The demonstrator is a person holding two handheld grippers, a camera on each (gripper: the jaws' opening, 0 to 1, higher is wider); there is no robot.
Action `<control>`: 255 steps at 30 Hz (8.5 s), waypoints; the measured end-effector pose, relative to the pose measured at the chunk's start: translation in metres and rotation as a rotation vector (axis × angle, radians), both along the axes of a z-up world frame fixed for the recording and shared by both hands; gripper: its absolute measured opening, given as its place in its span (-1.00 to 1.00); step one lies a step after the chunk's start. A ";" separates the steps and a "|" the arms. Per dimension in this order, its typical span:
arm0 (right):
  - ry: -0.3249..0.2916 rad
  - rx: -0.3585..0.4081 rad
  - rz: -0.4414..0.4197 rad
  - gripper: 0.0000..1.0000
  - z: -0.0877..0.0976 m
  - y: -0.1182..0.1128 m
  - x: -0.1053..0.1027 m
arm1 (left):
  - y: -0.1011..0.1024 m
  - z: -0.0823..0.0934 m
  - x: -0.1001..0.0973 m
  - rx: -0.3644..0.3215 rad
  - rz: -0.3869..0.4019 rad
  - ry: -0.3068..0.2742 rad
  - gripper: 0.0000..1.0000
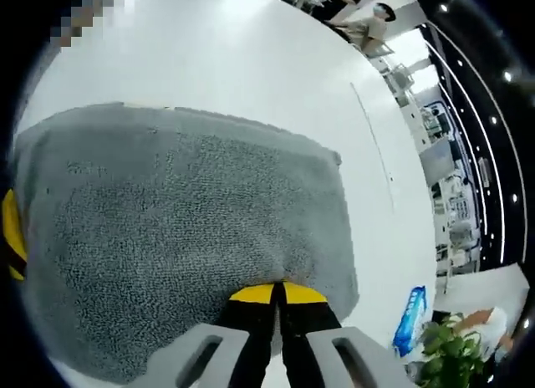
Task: Open the folded towel by lifting each exposed corner and separating the folded layers until the towel lies flat within the target outline without major curled edges
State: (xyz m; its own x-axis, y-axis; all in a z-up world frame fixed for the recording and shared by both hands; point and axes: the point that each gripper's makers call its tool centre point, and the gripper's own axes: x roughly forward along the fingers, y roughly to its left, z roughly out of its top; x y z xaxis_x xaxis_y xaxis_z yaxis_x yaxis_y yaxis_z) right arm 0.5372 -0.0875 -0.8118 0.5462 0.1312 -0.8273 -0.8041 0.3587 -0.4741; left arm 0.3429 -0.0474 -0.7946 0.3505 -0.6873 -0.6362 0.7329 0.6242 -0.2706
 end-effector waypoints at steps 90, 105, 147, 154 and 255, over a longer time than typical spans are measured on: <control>0.276 0.662 0.205 -0.92 0.041 0.126 -0.224 | 0.087 0.032 -0.023 0.028 0.038 -0.331 -0.95; 0.441 0.850 -0.100 -0.86 0.033 0.125 -0.215 | 0.089 0.028 -0.025 0.068 0.022 -0.380 -0.95; 0.153 0.452 -0.444 -0.97 -0.003 -0.082 -0.192 | 0.146 -0.014 -0.008 0.262 0.315 -0.290 -0.95; 0.141 0.418 -0.452 -1.00 -0.007 -0.094 -0.191 | 0.186 -0.016 0.003 0.249 0.494 -0.273 -0.95; 0.126 0.447 -0.552 -1.00 0.006 -0.160 -0.168 | 0.248 -0.006 0.011 0.344 0.561 -0.263 -0.98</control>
